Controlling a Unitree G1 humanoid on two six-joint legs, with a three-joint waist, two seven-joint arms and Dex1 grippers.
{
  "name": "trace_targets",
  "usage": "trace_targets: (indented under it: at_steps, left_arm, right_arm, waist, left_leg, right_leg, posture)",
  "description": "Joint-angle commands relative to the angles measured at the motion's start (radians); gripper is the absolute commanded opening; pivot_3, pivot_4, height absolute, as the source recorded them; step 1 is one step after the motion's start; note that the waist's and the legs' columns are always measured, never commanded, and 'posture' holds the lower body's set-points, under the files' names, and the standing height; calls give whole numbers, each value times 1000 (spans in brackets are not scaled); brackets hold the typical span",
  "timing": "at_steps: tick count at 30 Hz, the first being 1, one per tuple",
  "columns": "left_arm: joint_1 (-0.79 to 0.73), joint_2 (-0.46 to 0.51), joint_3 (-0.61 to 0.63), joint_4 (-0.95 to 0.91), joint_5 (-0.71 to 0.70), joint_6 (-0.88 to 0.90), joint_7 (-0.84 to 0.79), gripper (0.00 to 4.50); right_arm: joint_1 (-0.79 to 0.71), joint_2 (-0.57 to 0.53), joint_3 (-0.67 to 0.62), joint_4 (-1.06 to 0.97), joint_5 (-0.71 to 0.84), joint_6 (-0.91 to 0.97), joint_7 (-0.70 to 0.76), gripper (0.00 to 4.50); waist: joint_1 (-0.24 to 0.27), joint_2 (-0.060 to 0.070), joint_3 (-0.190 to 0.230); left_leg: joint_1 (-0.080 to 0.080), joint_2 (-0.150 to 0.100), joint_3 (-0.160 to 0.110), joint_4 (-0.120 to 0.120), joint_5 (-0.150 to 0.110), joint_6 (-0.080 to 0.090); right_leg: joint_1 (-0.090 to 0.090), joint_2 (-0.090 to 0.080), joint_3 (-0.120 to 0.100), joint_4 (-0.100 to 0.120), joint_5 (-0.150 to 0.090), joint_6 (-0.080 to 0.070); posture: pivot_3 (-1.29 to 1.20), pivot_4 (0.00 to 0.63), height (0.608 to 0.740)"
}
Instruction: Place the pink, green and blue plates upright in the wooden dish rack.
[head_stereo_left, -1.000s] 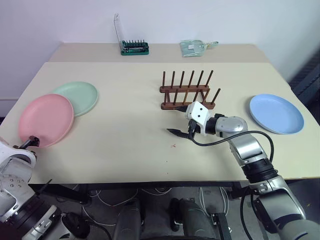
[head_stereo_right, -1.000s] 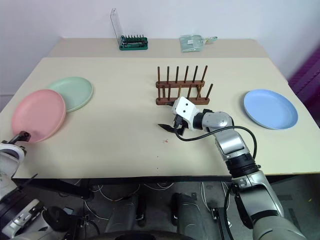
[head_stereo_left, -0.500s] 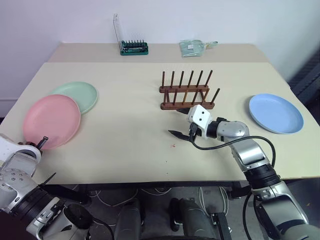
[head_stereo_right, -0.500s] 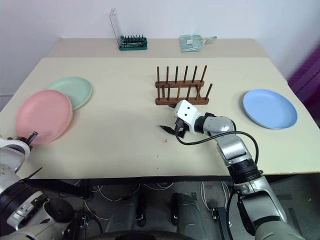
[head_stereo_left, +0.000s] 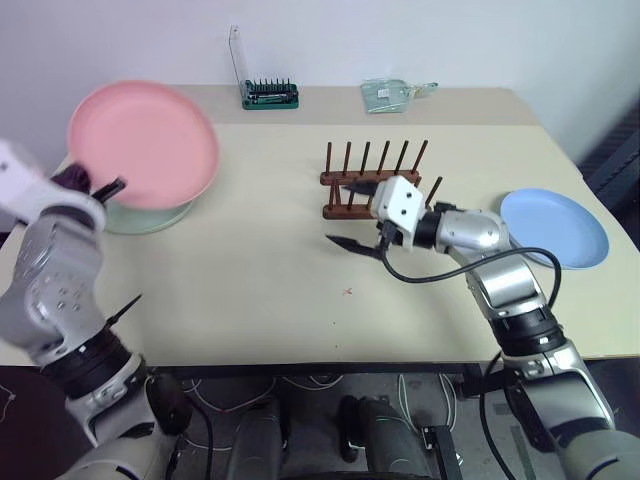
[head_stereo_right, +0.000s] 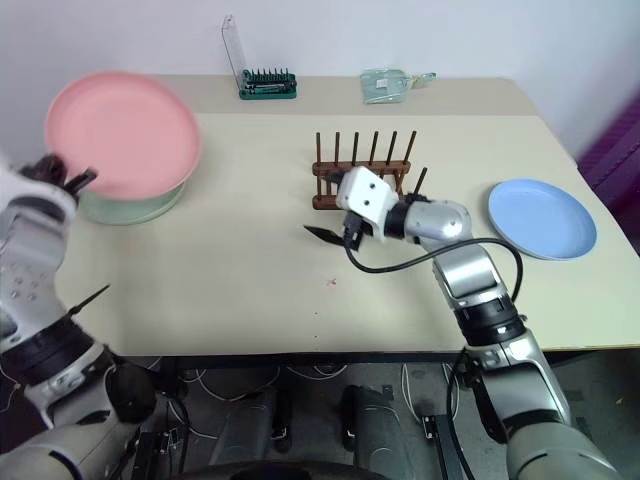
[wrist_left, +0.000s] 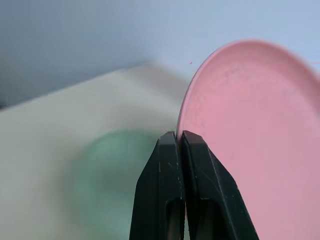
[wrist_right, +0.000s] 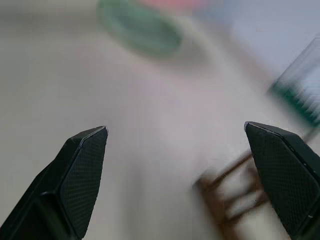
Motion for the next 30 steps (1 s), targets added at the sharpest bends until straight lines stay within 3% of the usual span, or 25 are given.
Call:
trace_targets:
  at_steps: [1, 6, 10, 17, 21, 27, 29, 30]
  left_arm:
    - [-105, -17, -173, -1, 58, -37, 13, 38]
    - [-192, -89, -283, 45, 86, -64, 17, 38]
    - [-235, -169, -355, 74, 92, -64, 21, 38]
    - [-228, -239, -403, 24, 76, -20, 14, 38]
    - [-208, -268, -402, 0, 67, 8, 23, 0]
    - [-203, -284, -355, -7, 56, 18, 37, 0]
    - [-206, -300, -330, -5, 30, 12, 31, 0]
    - [-209, -319, -308, -7, 10, 1, 36, 286]
  right_arm:
    - [-79, 26, 35, 20, -134, -145, -94, 4500]
    - [-125, 58, 53, 44, -199, -234, -148, 4500]
    - [-176, 77, 95, 102, -360, -302, -265, 4500]
    - [-203, 81, 124, 219, -500, -332, -381, 4500]
    - [-204, 60, 133, 277, -576, -355, -450, 3177]
    - [-208, 51, 124, 289, -622, -355, -510, 45]
    - [-215, 46, 125, 300, -639, -363, -528, 12]
    - [-216, 44, 125, 302, -644, -367, -531, 1]
  waist:
    - [0, 0, 0]
    - [-3, 0, 0]
    - [-8, 0, 0]
    - [-8, 0, 0]
    - [-7, 0, 0]
    - [-10, 0, 0]
    - [-10, 0, 0]
    - [-10, 0, 0]
  left_leg:
    - [0, 0, 0, 0, 1, 2]
    - [0, -1, 1, -2, 2, 3]
    - [0, -1, 1, -2, 2, 3]
    - [0, -1, 2, -2, 2, 2]
    - [0, -1, 2, -2, 2, 2]
    - [0, -1, 1, -2, 2, 2]
    - [0, -1, 0, -2, 2, 2]
    - [0, -1, 0, -2, 2, 2]
  right_leg:
    - [0, 0, 0, -1, 0, 0]
    - [0, 0, 0, -2, 3, 2]
    - [0, 2, 0, -2, 4, 2]
    - [-1, 2, 0, -1, 3, 3]
    - [-1, 2, 0, -1, 3, 4]
    - [-1, 2, 1, -1, 2, 4]
    - [-1, 2, 0, -1, 2, 4]
    - [-1, 2, 0, -1, 2, 4]
  posture:
    - [0, 150, 730]
    - [0, 150, 730]
    - [0, 150, 730]
    - [0, 150, 730]
    - [0, 150, 730]
    - [0, 150, 730]
    - [0, 150, 730]
    - [0, 150, 730]
